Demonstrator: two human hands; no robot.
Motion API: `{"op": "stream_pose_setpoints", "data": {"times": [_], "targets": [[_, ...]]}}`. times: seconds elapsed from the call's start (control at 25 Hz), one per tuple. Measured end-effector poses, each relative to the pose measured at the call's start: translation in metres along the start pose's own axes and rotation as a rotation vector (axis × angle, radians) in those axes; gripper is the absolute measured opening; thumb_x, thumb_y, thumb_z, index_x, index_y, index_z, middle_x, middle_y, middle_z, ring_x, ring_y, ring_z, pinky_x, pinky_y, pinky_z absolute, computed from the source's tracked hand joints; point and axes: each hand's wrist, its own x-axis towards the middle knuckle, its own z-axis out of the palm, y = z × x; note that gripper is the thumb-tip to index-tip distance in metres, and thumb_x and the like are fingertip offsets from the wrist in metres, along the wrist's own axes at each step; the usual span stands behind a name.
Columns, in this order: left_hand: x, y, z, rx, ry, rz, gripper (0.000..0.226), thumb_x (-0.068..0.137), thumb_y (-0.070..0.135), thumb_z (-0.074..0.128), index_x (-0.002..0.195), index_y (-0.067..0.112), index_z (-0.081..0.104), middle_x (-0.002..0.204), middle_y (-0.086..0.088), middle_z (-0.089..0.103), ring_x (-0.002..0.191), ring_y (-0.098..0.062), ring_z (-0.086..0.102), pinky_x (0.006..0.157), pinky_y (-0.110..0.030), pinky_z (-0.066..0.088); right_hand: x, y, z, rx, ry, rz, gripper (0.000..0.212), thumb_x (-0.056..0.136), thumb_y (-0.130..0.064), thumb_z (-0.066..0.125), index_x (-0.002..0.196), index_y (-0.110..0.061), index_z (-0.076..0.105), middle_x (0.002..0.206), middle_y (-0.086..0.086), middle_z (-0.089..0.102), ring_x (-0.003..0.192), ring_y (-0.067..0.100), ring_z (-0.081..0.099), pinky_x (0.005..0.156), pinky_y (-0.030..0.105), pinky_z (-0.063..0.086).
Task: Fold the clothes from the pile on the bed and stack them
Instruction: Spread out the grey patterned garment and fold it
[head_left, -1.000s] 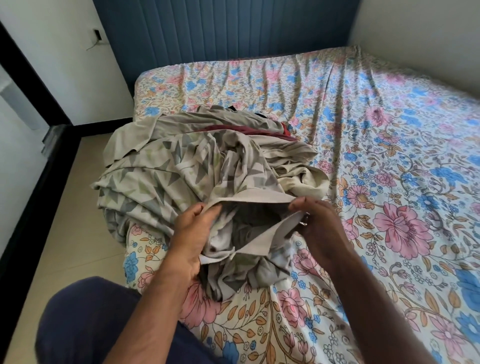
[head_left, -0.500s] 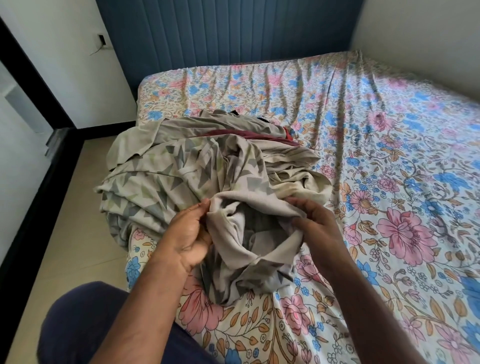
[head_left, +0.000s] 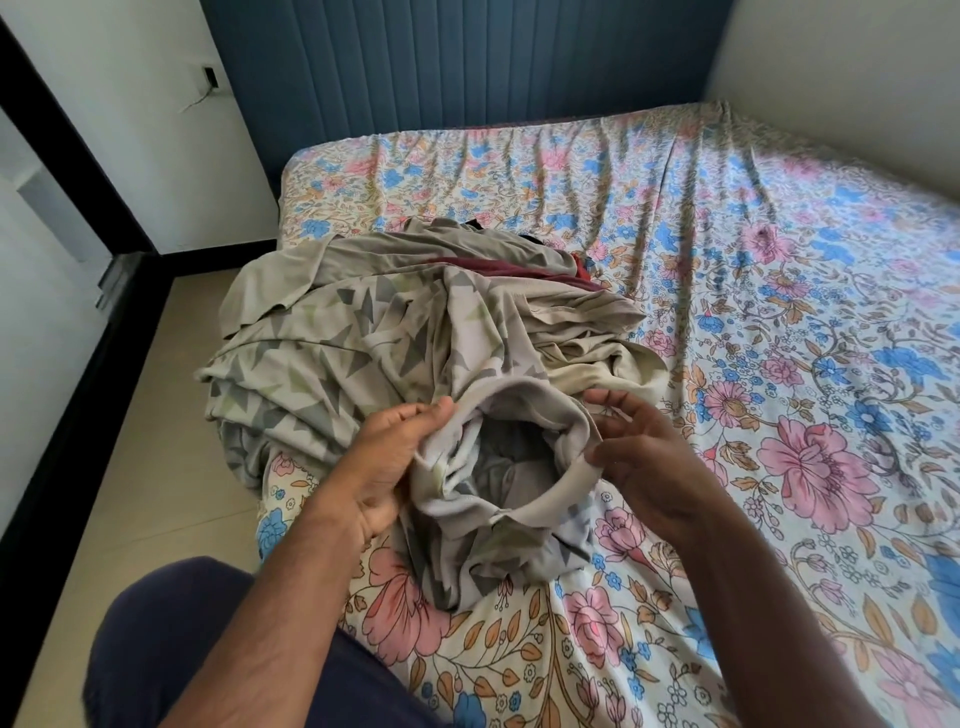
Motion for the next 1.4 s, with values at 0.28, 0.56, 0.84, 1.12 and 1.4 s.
{"op": "stream_pose_setpoints", "data": {"times": [0.28, 0.56, 0.84, 1.12, 1.4], "targets": [[0.007, -0.027, -0.005, -0.432, 0.134, 0.046, 0.014, 0.099, 0.005, 0.054, 0.107, 0.01, 0.064, 0.098, -0.013, 0.072, 0.087, -0.021, 0.07, 0.08, -0.036, 0.062, 0.002, 0.021, 0.008, 0.033, 0.073, 0.042, 0.057, 0.081, 0.029, 0.038, 0.115, -0.011, 0.058, 0.109, 0.018, 0.066, 0.086, 0.027, 0.066, 0.062, 0.036, 0.057], [-0.027, -0.075, -0.006, -0.18, 0.266, -0.034, 0.018, 0.093, 0.003, 0.068, 0.11, 0.001, 0.064, 0.095, -0.02, 0.073, 0.084, -0.028, 0.071, 0.078, -0.038, 0.059, -0.028, 0.043, -0.011, -0.134, 0.258, 0.085, 0.04, 0.089, -0.005, 0.074, 0.123, -0.012, 0.054, 0.111, 0.019, 0.073, 0.093, 0.036, 0.074, 0.079, 0.047, 0.061], [-0.031, -0.075, 0.016, -0.218, -0.031, -0.154, 0.039, 0.074, -0.001, 0.074, 0.113, 0.001, 0.07, 0.109, -0.022, 0.073, 0.1, -0.032, 0.07, 0.095, -0.046, 0.055, -0.046, 0.052, -0.011, 0.237, 0.084, 0.146, 0.055, 0.077, 0.009, 0.065, 0.128, -0.01, 0.055, 0.109, 0.019, 0.066, 0.1, 0.035, 0.065, 0.073, 0.041, 0.061], [-0.025, -0.082, 0.005, -0.618, -0.102, -0.061, 0.048, 0.083, -0.009, 0.061, 0.13, 0.002, 0.062, 0.124, -0.022, 0.068, 0.113, -0.028, 0.067, 0.099, -0.039, 0.056, -0.045, 0.042, -0.017, -0.125, 0.011, 0.083, 0.059, 0.078, 0.002, 0.073, 0.13, -0.013, 0.052, 0.106, 0.022, 0.067, 0.09, 0.037, 0.07, 0.082, 0.052, 0.06], [-0.03, -0.089, 0.004, -0.341, -0.066, 0.042, 0.067, 0.075, -0.018, 0.07, 0.132, 0.015, 0.055, 0.118, -0.014, 0.072, 0.113, -0.026, 0.069, 0.09, -0.035, 0.06, -0.051, 0.047, -0.012, -0.003, -0.149, 0.098, 0.063, 0.075, 0.022, 0.062, 0.123, -0.018, 0.055, 0.113, 0.02, 0.064, 0.084, 0.029, 0.069, 0.071, 0.039, 0.062]]}}
